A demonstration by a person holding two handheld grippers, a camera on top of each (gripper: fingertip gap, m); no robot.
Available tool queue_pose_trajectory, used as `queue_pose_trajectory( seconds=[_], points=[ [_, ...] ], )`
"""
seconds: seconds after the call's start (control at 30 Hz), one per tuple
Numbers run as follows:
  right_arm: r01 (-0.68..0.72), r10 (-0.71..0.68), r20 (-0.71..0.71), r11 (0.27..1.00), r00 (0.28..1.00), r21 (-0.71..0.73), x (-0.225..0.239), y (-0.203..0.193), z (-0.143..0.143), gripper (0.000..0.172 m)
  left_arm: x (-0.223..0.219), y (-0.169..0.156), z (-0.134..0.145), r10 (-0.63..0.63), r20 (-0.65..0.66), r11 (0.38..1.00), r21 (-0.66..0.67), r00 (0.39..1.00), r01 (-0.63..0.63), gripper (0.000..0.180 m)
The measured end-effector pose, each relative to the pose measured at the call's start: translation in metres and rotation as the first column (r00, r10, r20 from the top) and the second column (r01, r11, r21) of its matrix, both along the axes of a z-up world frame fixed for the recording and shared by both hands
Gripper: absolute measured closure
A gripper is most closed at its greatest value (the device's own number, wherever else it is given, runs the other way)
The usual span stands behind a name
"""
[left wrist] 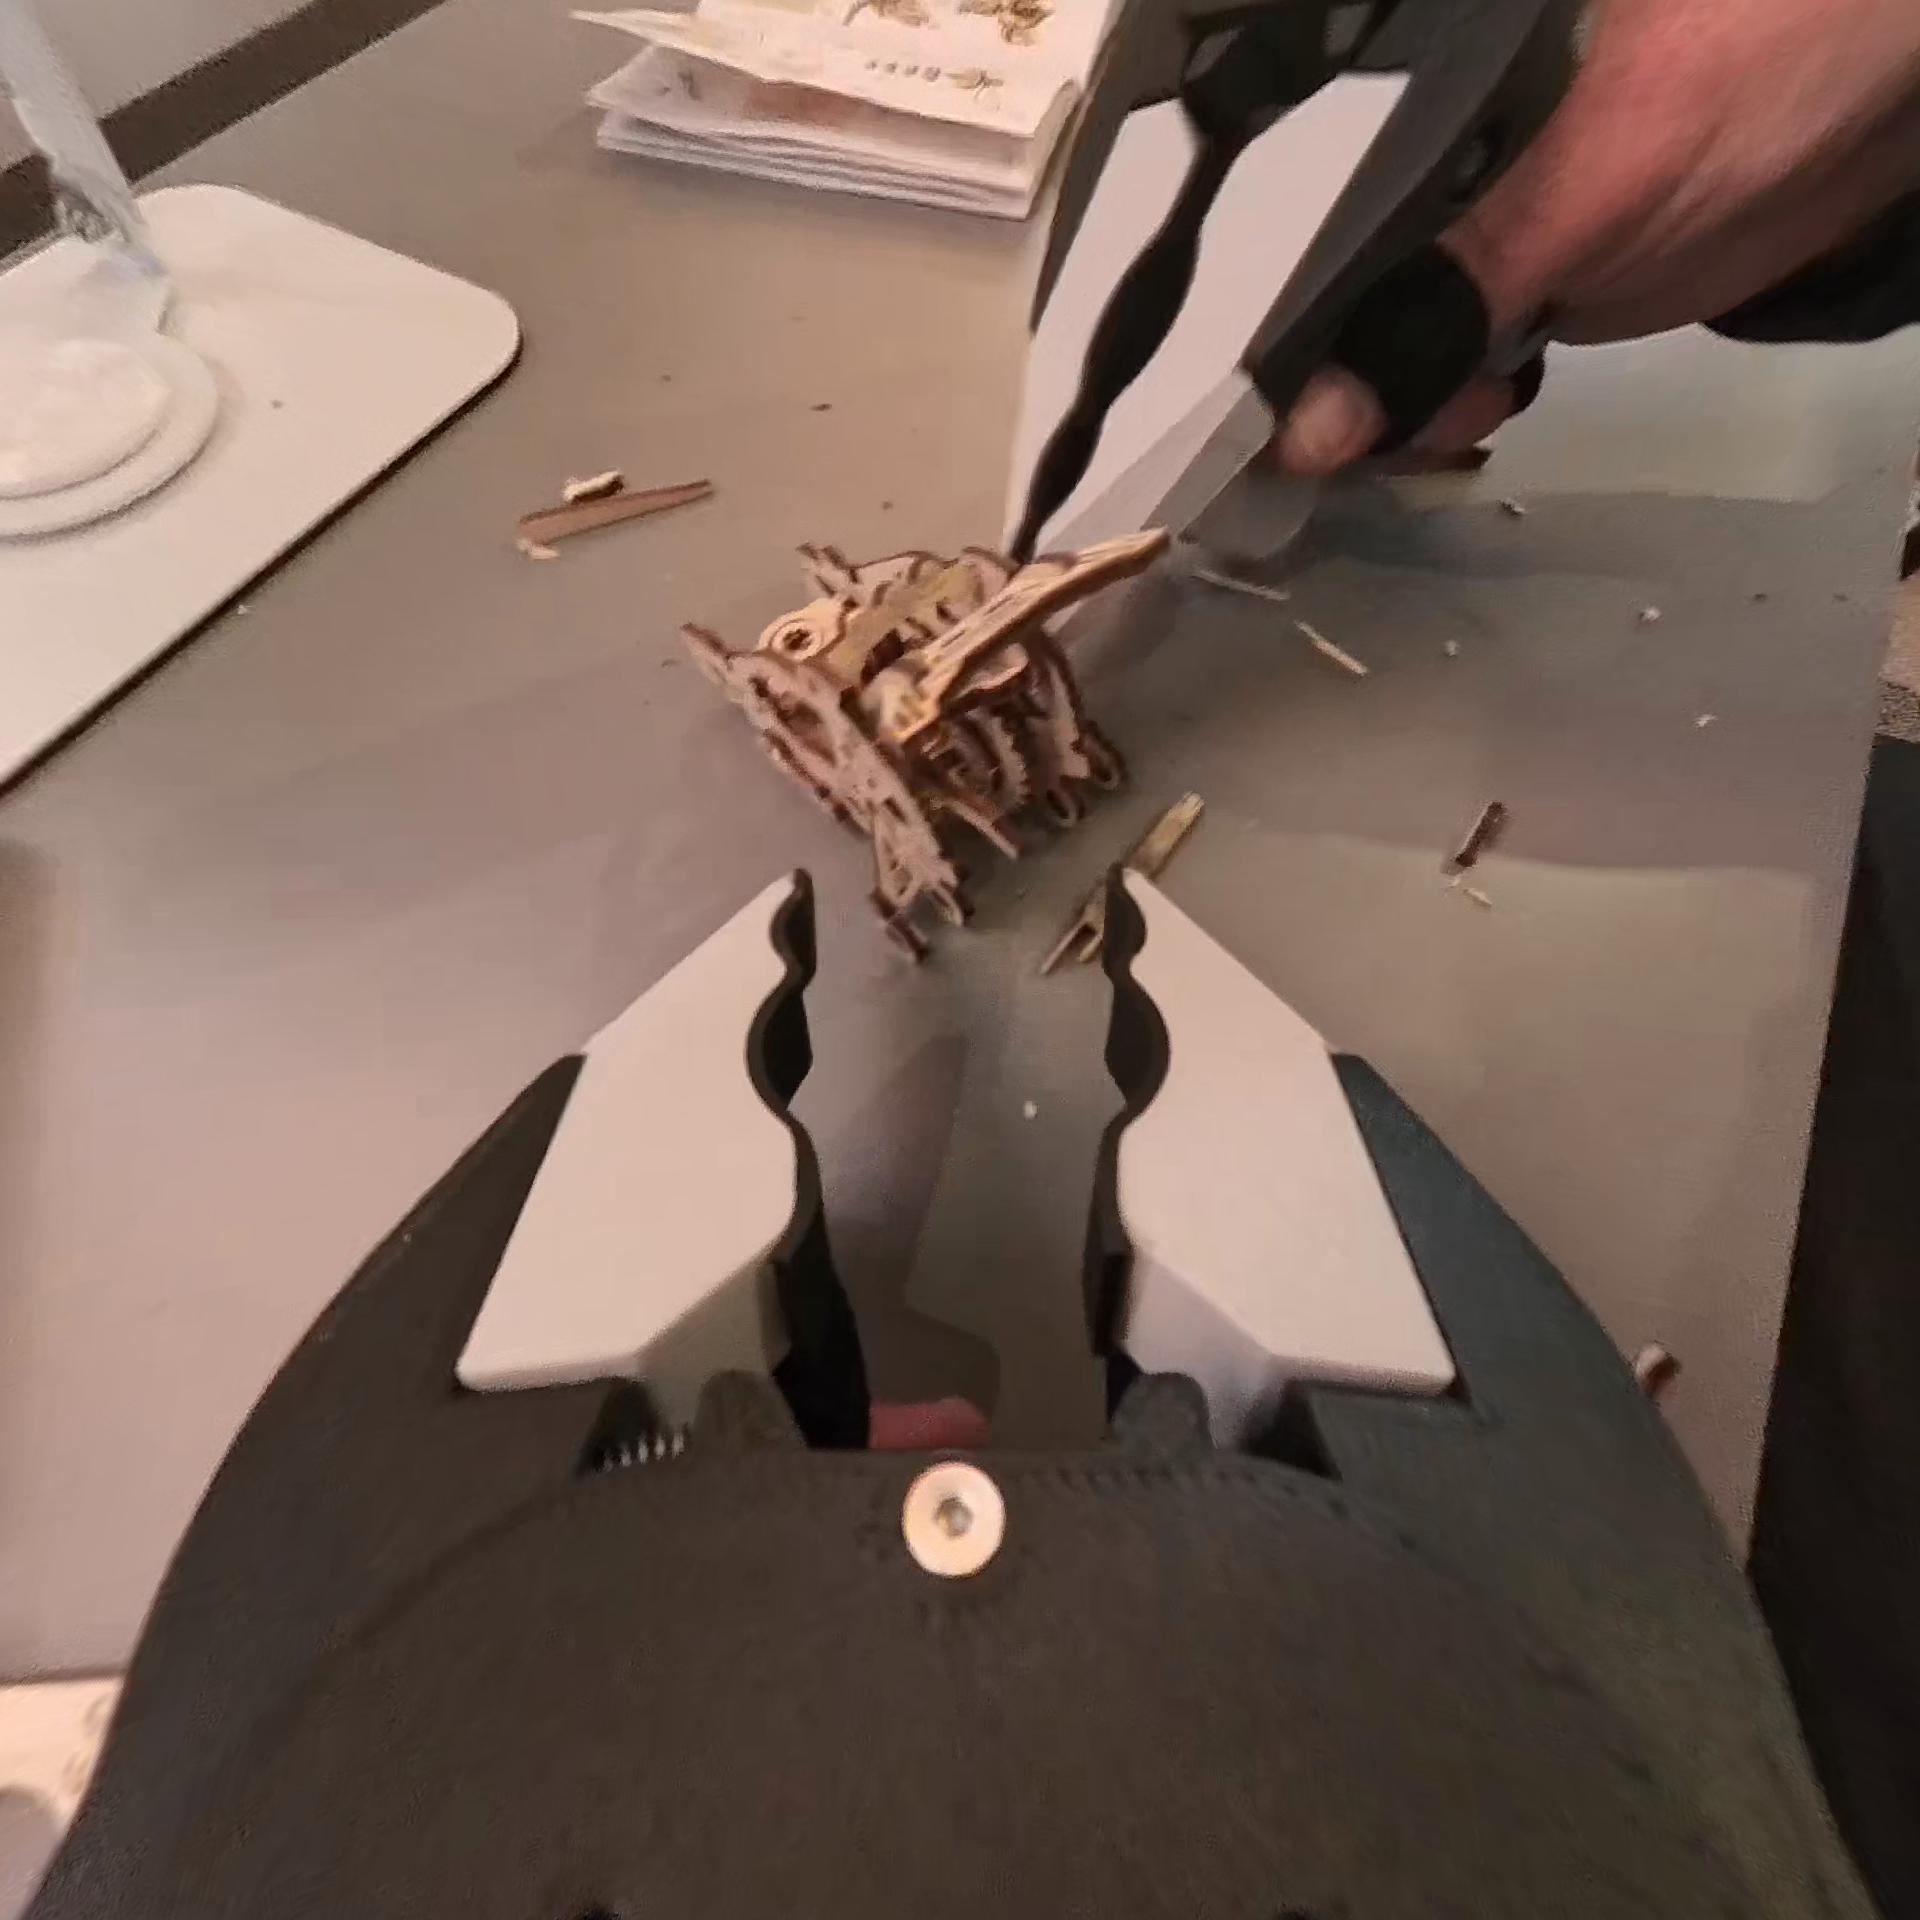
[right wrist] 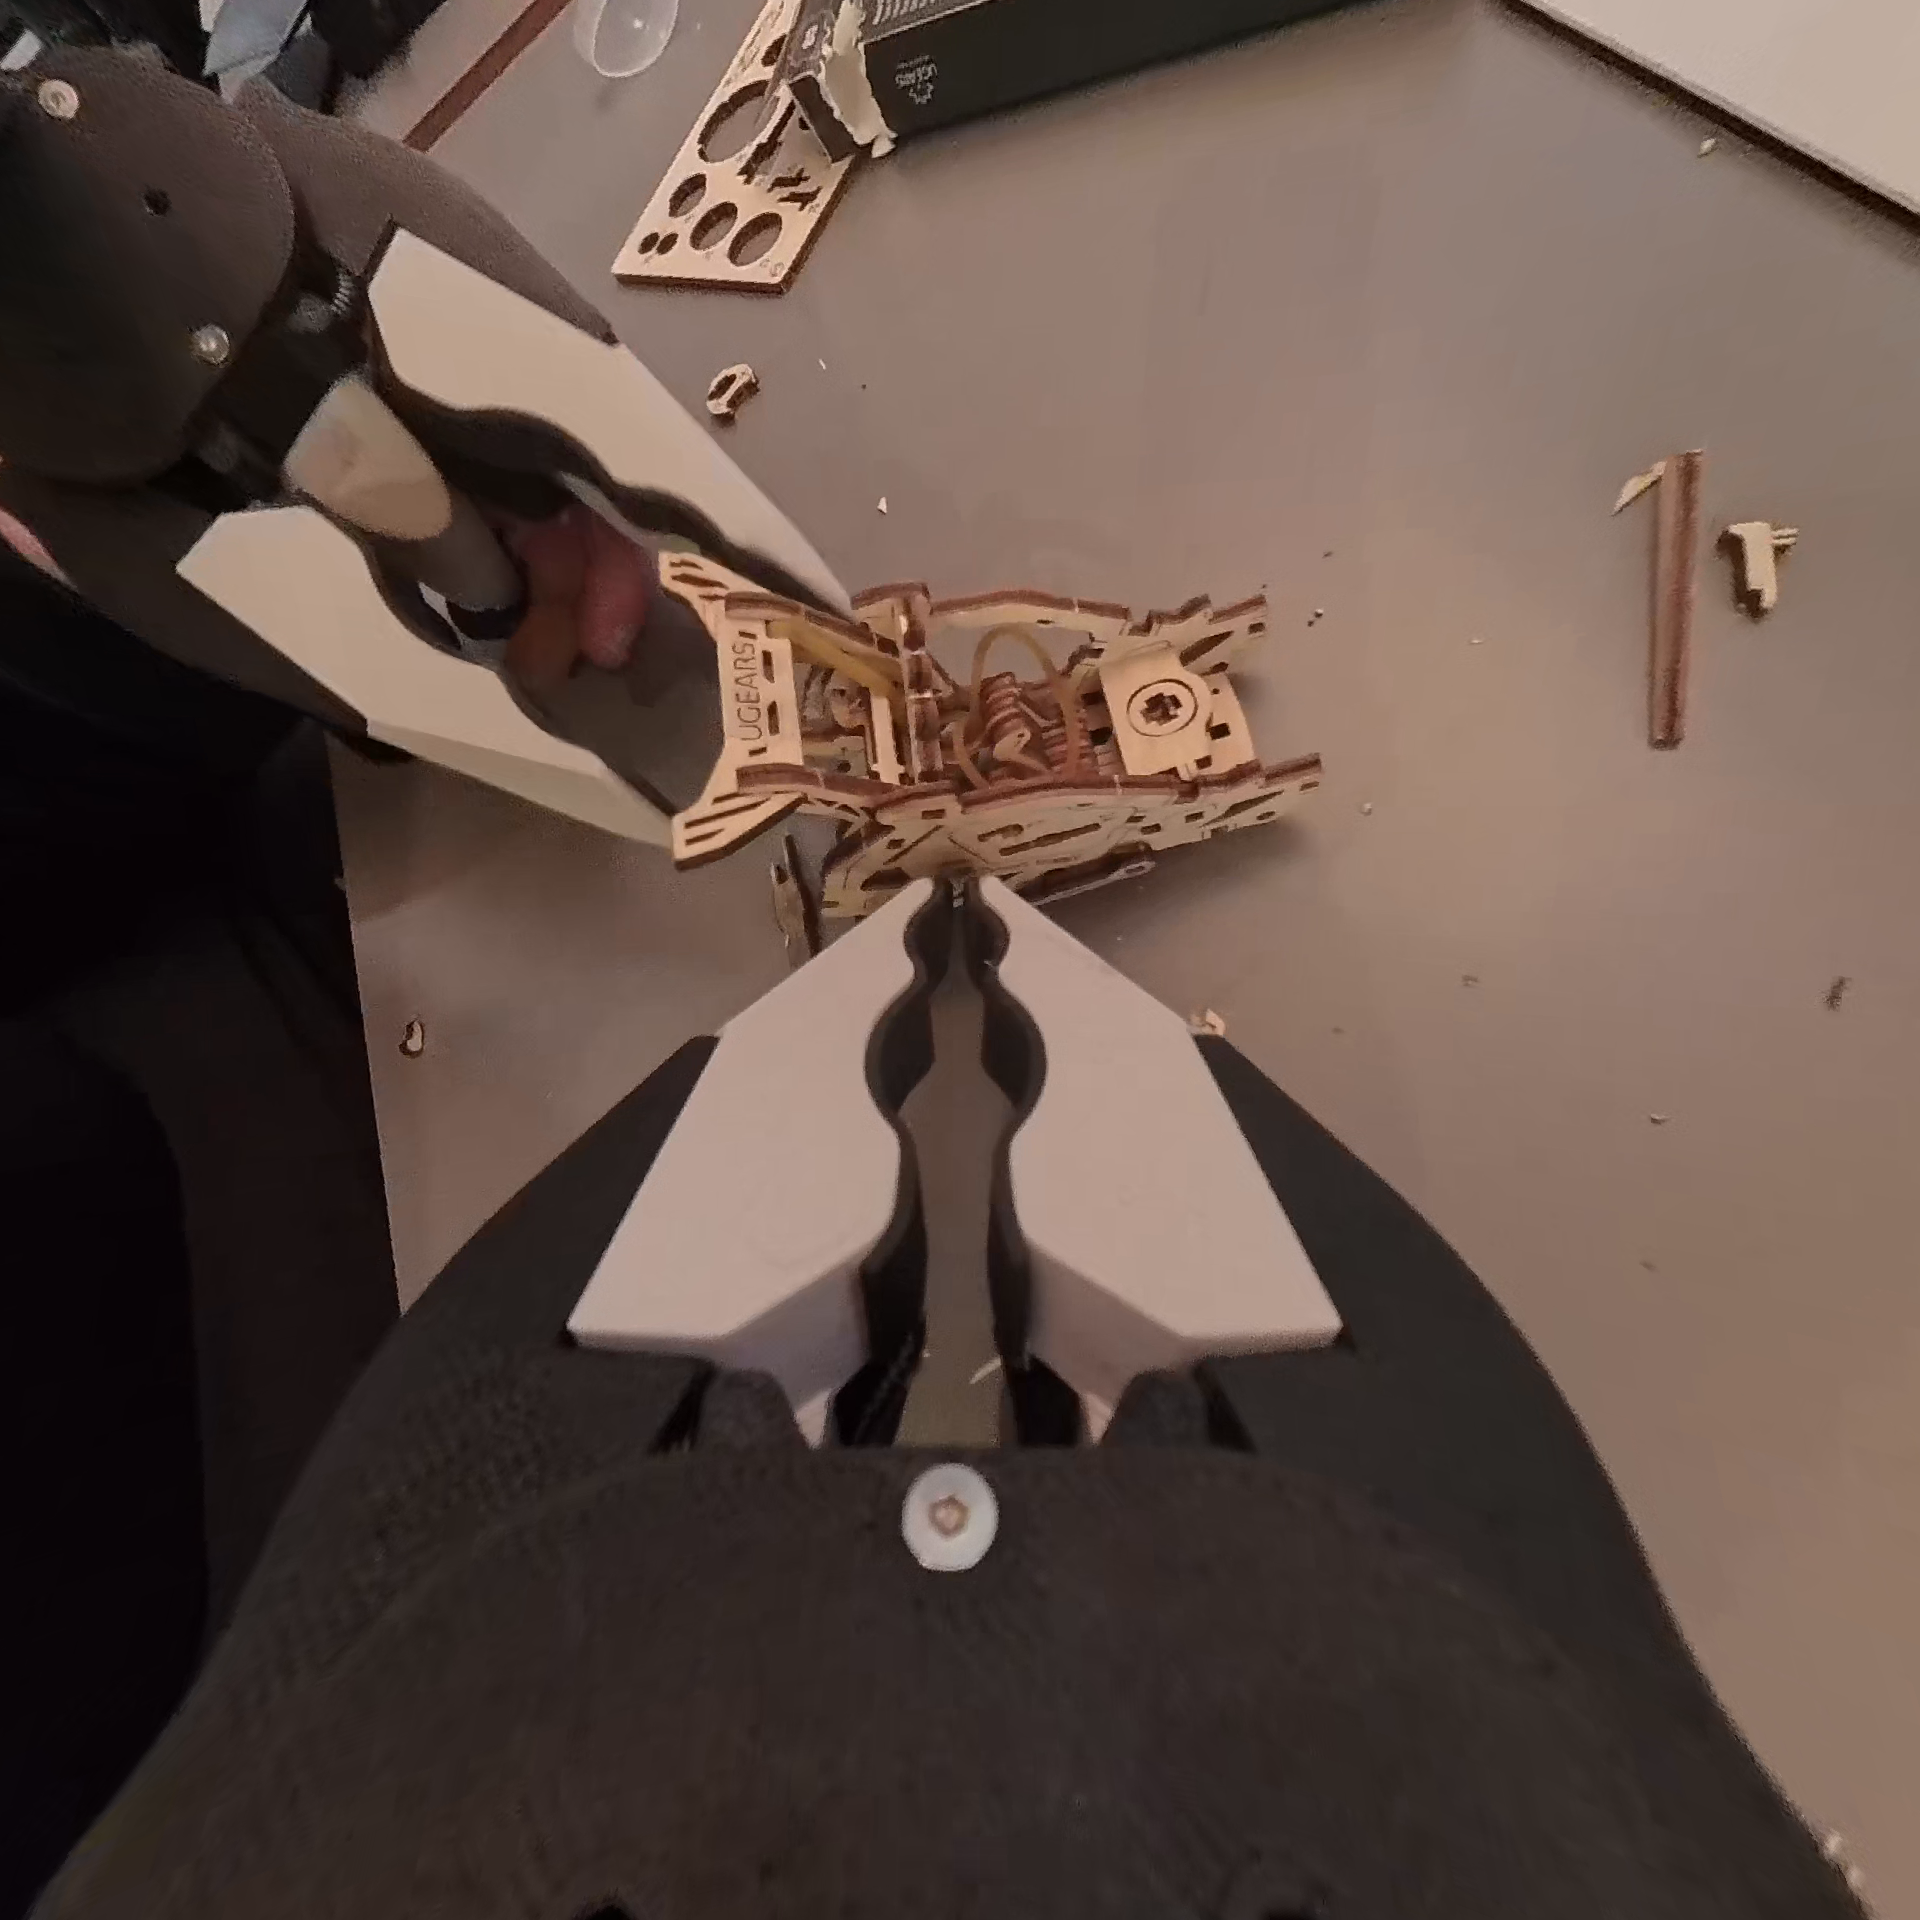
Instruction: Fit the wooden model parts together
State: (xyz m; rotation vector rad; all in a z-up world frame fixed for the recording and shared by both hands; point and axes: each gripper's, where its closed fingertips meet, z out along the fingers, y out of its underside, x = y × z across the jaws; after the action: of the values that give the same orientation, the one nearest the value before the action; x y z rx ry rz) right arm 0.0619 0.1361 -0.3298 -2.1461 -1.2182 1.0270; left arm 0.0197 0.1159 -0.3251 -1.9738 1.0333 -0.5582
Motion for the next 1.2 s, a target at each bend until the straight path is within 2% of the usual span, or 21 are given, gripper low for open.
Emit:
queue_pose_trajectory(
  seconds=[0.03,0.17,0.37,0.6,0.77,1.0,1.2],
  points=[
    [0.008,-0.008,0.002,1.0,1.0,0.0,0.002,0.001,0.001,0.172,-0.004,0.0,0.0,0.003,-0.003,1.0,-0.007,1.0,-0.003,0.127],
    [0.005,-0.005,0.021,1.0,1.0,-0.029,0.01,0.0,-0.001,0.17,-0.005,0.001,-0.007,-0.009,-0.022,1.0,-0.019,1.0,0.008,0.124],
    [0.002,0.0,0.033,0.999,0.999,-0.041,0.012,-0.004,-0.002,0.166,0.002,0.002,-0.011,-0.055,-0.047,0.998,-0.027,0.997,0.054,0.13],
    [-0.021,0.022,0.031,0.999,0.999,-0.036,0.002,-0.007,-0.004,0.169,0.015,-0.003,-0.012,-0.097,-0.059,0.995,-0.023,0.994,0.096,0.132],
    [-0.023,0.024,0.023,0.999,0.999,-0.035,-0.002,-0.006,-0.002,0.171,0.013,-0.003,-0.011,-0.082,-0.05,0.997,-0.016,0.995,0.081,0.129],
    [-0.016,0.016,0.039,1.0,0.999,0.014,0.005,-0.002,0.009,0.164,0.004,0.002,-0.004,-0.048,-0.022,0.999,0.017,0.999,0.048,0.126],
    [-0.033,0.033,0.021,0.999,0.999,-0.008,-0.008,-0.009,0.01,0.165,0.008,0.009,-0.001,-0.027,-0.071,0.996,0.079,0.997,0.032,0.142]
  ],
)
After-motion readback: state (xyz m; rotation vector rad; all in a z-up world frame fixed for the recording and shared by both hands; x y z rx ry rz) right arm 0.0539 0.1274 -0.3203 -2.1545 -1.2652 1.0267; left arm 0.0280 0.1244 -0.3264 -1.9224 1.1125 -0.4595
